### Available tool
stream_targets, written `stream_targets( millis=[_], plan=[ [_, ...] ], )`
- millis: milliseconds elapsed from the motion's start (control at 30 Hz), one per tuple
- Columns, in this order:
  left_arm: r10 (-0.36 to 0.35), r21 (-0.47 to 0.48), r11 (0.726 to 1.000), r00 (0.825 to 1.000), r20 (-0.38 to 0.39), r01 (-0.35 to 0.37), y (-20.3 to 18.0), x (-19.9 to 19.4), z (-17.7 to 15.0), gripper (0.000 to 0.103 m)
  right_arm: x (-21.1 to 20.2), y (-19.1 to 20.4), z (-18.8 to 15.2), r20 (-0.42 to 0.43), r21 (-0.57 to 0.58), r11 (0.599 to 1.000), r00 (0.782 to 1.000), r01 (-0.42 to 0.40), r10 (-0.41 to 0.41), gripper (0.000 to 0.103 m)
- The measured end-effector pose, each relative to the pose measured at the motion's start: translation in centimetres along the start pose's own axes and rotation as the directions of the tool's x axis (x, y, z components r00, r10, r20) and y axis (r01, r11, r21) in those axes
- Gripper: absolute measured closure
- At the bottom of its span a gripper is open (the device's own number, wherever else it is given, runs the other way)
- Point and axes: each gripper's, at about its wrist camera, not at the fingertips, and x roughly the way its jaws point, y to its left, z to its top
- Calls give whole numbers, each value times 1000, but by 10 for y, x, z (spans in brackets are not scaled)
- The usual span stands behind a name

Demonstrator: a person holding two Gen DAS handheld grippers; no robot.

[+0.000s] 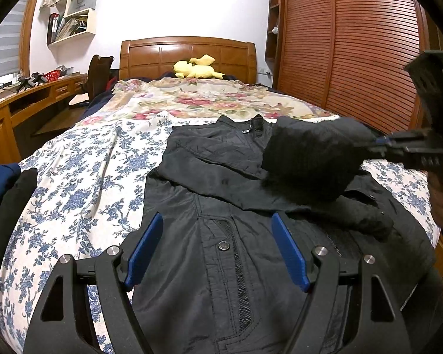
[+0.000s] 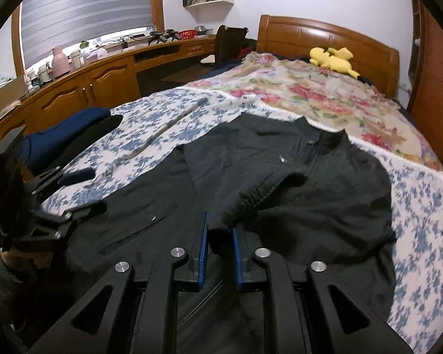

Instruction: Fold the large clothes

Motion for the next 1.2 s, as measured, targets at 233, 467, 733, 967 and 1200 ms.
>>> stream_targets(
  millis=[233, 467, 733, 967, 1200],
  plan=[
    [4, -1, 1000, 1000, 1, -4, 1, -1, 0, 26, -12, 2, 0, 26, -15, 999, 999, -38, 38, 63],
    [17, -11, 1000, 1000, 2, -17, 8, -4, -1, 26, 20, -14, 2, -3, 14, 1000, 1000, 27, -27, 61],
    [34, -14, 999, 999, -1, -34, 16, -8, -4, 26, 94, -4, 1, -79, 57, 997, 996, 42, -37, 61],
    [51, -18, 999, 999, 0, -51, 26, -13, -6, 26, 150, 40, 14, -116, 51, 997, 991, -57, 62, 61],
    [65, -26, 998, 998, -4, -65, 35, -14, -8, 26, 165, 81, 24, -119, 19, 986, 979, -163, 164, 61]
  ],
)
